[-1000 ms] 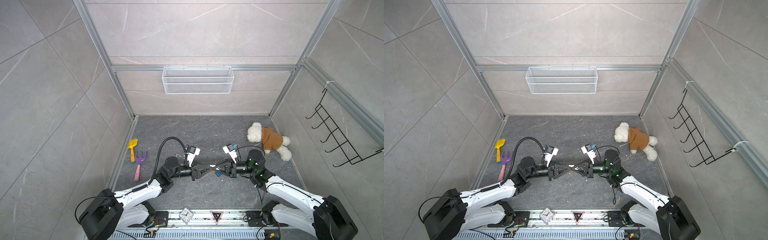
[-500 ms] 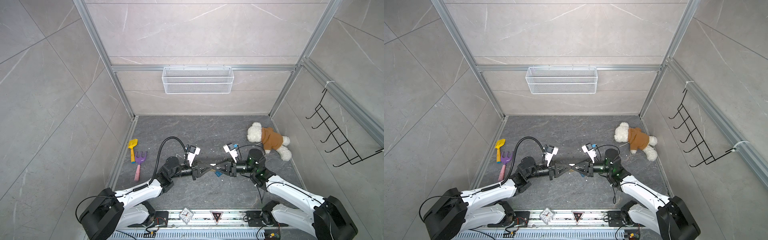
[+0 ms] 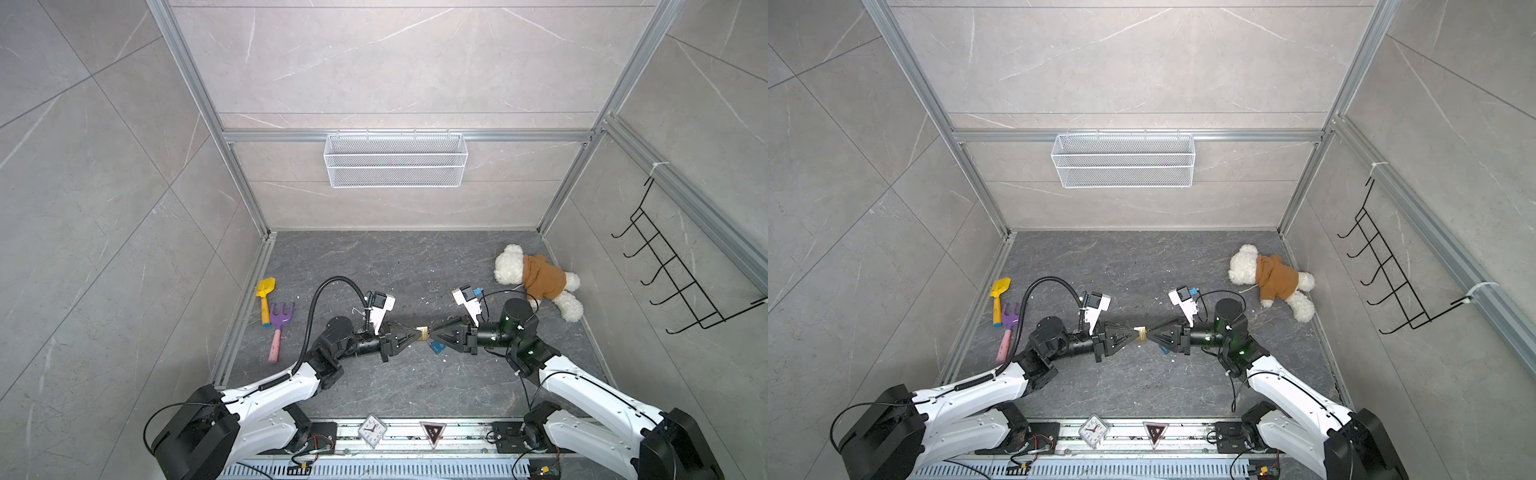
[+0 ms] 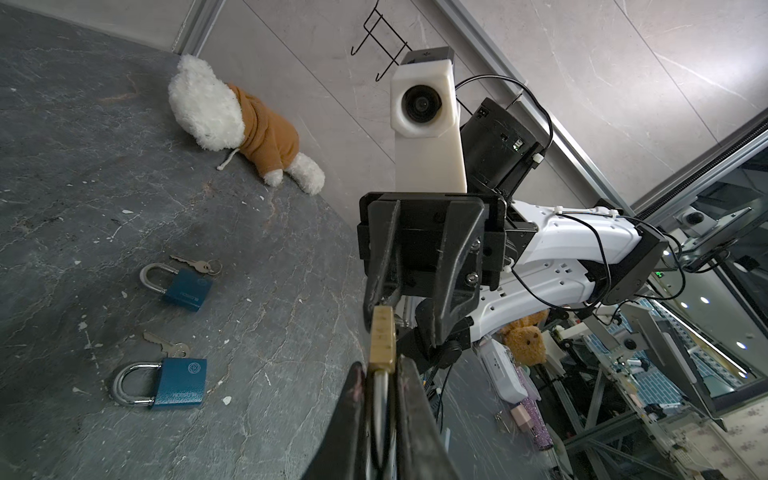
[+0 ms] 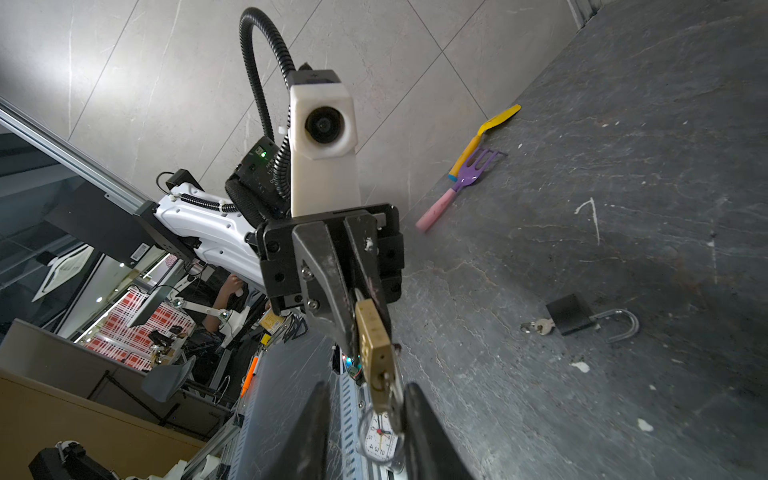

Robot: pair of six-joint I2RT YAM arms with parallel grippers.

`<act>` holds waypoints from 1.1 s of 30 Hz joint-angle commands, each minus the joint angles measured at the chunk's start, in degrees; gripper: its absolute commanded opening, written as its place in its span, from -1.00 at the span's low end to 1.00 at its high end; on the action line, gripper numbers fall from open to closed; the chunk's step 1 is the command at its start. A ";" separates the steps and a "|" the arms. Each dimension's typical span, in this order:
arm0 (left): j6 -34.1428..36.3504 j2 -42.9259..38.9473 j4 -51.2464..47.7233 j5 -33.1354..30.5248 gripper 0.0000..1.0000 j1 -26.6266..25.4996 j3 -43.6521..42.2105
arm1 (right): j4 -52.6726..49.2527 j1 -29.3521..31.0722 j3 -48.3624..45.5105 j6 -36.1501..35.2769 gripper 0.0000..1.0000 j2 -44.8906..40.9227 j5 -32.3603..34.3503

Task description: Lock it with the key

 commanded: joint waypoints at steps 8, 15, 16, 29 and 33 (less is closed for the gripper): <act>1.72 -1.65 2.25 1.91 -1.00 0.37 1.63 | 1.40 -0.15 -0.34 0.50 -0.37 -1.07 -0.46; 1.80 -1.63 2.25 2.14 -1.00 0.37 1.64 | 2.98 -0.21 -0.42 1.19 -0.40 -0.01 -0.65; 1.82 -1.61 2.19 2.21 -1.00 0.37 1.67 | 3.39 -0.24 -0.48 1.41 -0.42 0.23 -0.62; 2.27 -2.29 1.57 1.33 -1.00 0.37 1.50 | 5.69 -0.22 -1.44 2.72 -0.61 1.18 -1.30; 2.40 -2.69 1.38 1.22 -1.00 0.39 1.58 | 6.13 -0.24 -1.72 3.01 -0.65 1.48 -1.28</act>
